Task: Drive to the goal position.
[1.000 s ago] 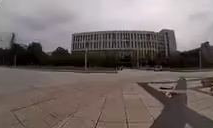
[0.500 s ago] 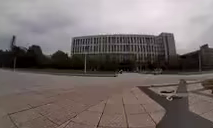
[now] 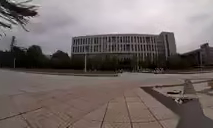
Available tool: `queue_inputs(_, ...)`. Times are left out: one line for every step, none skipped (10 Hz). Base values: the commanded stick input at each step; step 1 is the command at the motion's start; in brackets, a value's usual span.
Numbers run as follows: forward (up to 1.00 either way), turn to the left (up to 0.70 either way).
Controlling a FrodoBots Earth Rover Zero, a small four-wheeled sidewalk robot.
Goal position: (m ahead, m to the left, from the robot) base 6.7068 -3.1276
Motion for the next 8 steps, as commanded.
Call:
queue_inputs(0.70, -0.23)
queue_inputs(0.70, -0.31)
queue_inputs(0.70, -0.35)
queue_inputs(0.70, -0.35)
queue_inputs(0.70, -0.35)
queue_inputs(0.70, -0.35)
queue_inputs(0.70, -0.12)
queue_inputs(0.70, 0.00)
